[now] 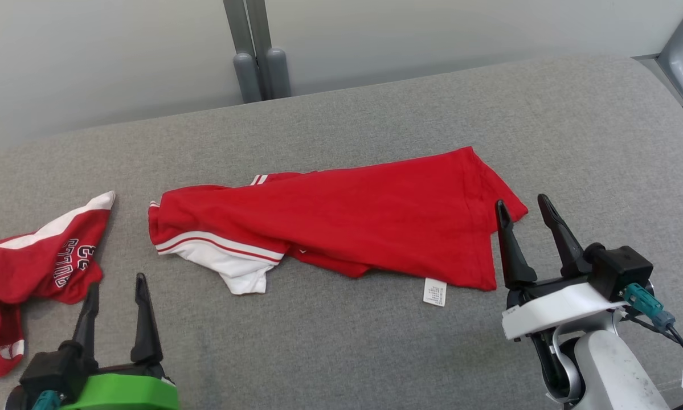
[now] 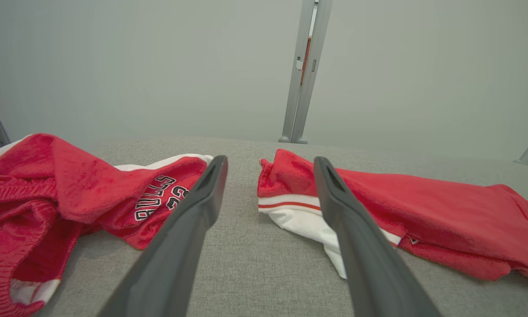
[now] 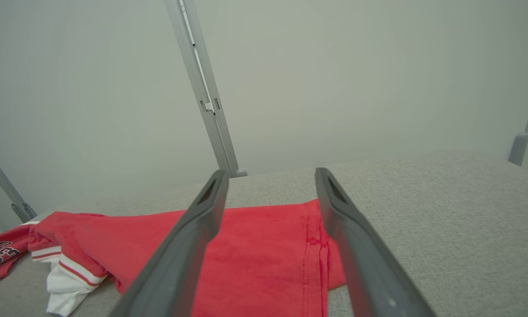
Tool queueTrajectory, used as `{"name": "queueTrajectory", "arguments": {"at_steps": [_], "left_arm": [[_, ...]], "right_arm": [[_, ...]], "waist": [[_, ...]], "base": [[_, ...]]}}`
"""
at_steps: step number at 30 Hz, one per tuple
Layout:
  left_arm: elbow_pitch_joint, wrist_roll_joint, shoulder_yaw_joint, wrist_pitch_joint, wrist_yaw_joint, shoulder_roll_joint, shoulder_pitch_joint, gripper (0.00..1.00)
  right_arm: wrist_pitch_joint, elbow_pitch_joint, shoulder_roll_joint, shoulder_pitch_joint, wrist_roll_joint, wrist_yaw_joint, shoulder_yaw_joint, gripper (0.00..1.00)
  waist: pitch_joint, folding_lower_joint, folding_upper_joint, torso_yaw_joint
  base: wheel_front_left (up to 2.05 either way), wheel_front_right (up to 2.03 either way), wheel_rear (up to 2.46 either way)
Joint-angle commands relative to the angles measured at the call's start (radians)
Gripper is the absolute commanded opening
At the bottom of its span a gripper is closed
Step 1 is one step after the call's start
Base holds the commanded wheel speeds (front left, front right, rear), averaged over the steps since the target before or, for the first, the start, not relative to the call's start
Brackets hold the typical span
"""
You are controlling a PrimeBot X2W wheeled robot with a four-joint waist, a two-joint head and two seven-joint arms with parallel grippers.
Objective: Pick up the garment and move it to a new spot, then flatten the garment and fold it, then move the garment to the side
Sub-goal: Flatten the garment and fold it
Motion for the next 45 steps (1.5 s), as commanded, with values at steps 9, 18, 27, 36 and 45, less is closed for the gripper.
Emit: {"name": "queueTrajectory", "arguments": {"at_steps": [9, 18, 27, 36, 45], "left_arm": [[0.137, -0.099, -0.103, 0.16, -0.008, 0.023, -0.094, 1.0], [0.287, -0.253, -0.15, 0.418, -0.009, 0.034, -0.228, 1.0], [0.437, -0.324, -0.153, 0.489, -0.008, 0.064, -0.355, 1.0], [0.502, -0.353, -0.2, 0.441, -0.008, 0.101, -0.413, 0.0], [0.308, -0.265, -0.285, 0.423, 0.002, 0.127, -0.396, 0.0]], "right_arm": [[-0.003, 0.0, 0.001, -0.02, -0.004, 0.0, -0.003, 1.0], [-0.003, -0.001, 0.008, -0.045, 0.008, 0.0, 0.011, 1.0], [-0.003, -0.005, 0.013, -0.066, 0.011, 0.0, 0.012, 1.0], [-0.003, 0.003, 0.017, -0.069, 0.009, 0.0, 0.012, 1.0], [-0.003, 0.008, 0.019, -0.051, 0.003, 0.0, 0.007, 1.0]], "waist": [[0.013, 0.0, 0.0, -0.002], [0.04, 0.0, 0.0, -0.041], [0.081, 0.0, 0.0, -0.076], [0.089, 0.0, 0.0, -0.079], [0.076, 0.0, 0.0, -0.058]], "base": [[0.0, 0.0, 0.0], [0.0, 0.0, 0.0], [0.0, 0.0, 0.0], [0.0, 0.0, 0.0], [0.0, 0.0, 0.0]]}}
